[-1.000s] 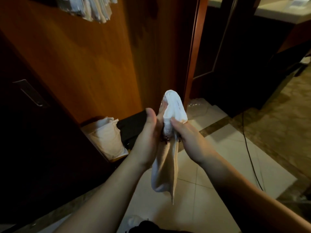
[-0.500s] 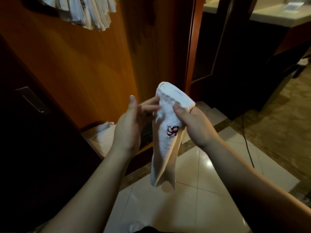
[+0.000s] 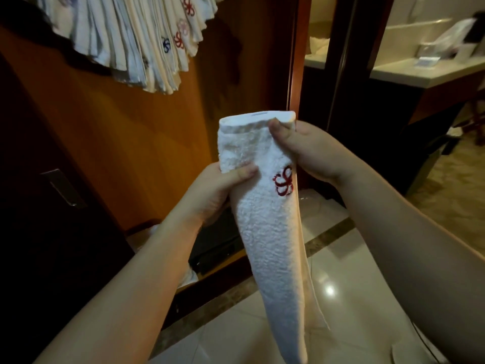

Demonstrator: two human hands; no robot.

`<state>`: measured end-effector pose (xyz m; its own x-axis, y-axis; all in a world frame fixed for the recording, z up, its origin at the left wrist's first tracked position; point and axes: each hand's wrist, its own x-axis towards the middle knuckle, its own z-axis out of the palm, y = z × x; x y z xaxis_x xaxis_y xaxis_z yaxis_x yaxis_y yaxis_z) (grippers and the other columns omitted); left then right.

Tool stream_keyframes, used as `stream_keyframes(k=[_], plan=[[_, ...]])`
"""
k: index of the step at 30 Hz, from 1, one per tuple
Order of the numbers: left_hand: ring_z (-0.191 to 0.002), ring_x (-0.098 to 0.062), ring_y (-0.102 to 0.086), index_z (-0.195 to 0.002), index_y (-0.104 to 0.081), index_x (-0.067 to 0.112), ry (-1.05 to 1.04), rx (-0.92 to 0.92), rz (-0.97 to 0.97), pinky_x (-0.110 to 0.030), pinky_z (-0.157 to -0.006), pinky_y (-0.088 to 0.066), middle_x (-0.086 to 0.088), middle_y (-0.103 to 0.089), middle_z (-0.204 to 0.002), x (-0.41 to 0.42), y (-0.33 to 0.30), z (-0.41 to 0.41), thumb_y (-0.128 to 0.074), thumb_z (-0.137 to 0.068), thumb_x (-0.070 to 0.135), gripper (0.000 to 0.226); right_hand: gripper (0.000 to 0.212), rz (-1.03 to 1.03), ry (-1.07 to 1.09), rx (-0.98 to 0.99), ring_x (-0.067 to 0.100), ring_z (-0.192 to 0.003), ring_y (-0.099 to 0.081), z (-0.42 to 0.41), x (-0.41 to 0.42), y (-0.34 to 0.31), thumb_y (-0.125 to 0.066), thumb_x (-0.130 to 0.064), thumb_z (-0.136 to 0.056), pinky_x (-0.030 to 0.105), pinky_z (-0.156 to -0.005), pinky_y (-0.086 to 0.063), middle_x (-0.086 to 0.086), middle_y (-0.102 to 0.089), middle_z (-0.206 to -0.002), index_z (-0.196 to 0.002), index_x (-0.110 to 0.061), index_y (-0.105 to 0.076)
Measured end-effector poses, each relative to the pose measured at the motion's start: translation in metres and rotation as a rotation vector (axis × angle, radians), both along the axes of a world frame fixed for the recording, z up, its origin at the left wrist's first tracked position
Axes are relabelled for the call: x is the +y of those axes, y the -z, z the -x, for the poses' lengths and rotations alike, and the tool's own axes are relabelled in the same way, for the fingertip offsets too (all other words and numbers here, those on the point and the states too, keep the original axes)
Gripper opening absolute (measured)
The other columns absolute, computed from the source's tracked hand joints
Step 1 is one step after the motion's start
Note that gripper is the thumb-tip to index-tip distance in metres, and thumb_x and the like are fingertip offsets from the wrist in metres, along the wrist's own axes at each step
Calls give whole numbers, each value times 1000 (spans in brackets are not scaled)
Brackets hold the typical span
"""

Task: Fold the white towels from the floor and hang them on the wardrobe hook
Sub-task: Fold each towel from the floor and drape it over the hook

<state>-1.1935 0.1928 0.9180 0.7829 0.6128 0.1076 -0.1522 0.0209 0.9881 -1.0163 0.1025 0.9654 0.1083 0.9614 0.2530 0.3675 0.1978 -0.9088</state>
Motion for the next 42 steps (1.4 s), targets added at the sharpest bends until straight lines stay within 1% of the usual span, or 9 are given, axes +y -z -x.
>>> stream_keyframes(k=[5,10,13,15,19,23,29,36,42], plan=[[-98,-26,-74,-107,-73,16,-47,-49,38,-31,-74,-60,-8,-77,-105,-9,-29,-9,-75,-85,30,27,80,36,-194,649,32,-130,-59,-19,15,24,-72,-73,-76,47,-101,-52,13,-64,-138,-134,-19,-65],[-93,-26,-76,-113,-67,12,-205,-99,145,-35,-67,-61,-8,-78,-101,-10,-53,-12,-77,-81,29,37,70,188,-296,859,16,-115,-69,-10,13,91,-90,-69,-53,32,-87,-59,0,-74,-121,-110,-29,-80],[-90,-25,-77,-118,-65,14,-284,-92,165,-35,-61,-61,-6,-78,-100,-6,-62,-13,-75,-87,31,37,63,208,-309,762,19,-112,-71,6,13,106,-97,-51,-56,33,-87,-58,3,-76,-116,-109,-22,-81],[-87,-24,-77,-116,-65,15,-313,-110,182,-35,-58,-61,-6,-78,-98,-2,-67,-14,-74,-88,29,33,76,206,-206,664,26,-110,-72,16,15,105,-100,-47,-50,40,-90,-58,10,-75,-116,-115,-14,-75],[-85,-25,-77,-110,-68,14,-367,-128,173,-35,-59,-61,-7,-79,-94,5,-77,-13,-75,-89,27,26,87,184,-85,396,27,-110,-71,27,14,93,-91,-68,-50,50,-104,-52,8,-75,-116,-117,-17,-69],[-88,-28,-77,-110,-69,12,-320,-102,204,-40,-60,-62,-9,-78,-98,15,-93,-3,-75,-87,29,30,87,224,-102,193,24,-108,-72,21,9,74,-70,-87,-60,51,-103,-52,6,-76,-113,-114,-18,-70],[-96,-39,-74,-119,-62,8,-234,-187,355,-56,-72,-60,-18,-75,-107,28,-118,5,-73,-88,22,36,87,165,-222,533,27,-102,-74,13,9,68,-97,-59,-47,34,-79,-60,12,-77,-109,-113,-8,-70],[-85,-38,-75,-113,-59,7,-330,-136,399,-59,-69,-60,-19,-76,-95,47,-131,-8,-73,-89,16,30,92,455,-429,545,26,-106,-72,12,-3,73,-102,-40,-45,38,-86,-58,10,-75,-113,-123,-8,-64],[-78,-40,-75,-119,-58,5,-422,-23,483,-60,-63,-60,-20,-76,-90,71,-120,-23,-76,-87,16,38,63,415,-496,691,24,-107,-72,13,-11,90,-98,-37,-56,39,-89,-58,7,-76,-114,-112,-18,-80]])
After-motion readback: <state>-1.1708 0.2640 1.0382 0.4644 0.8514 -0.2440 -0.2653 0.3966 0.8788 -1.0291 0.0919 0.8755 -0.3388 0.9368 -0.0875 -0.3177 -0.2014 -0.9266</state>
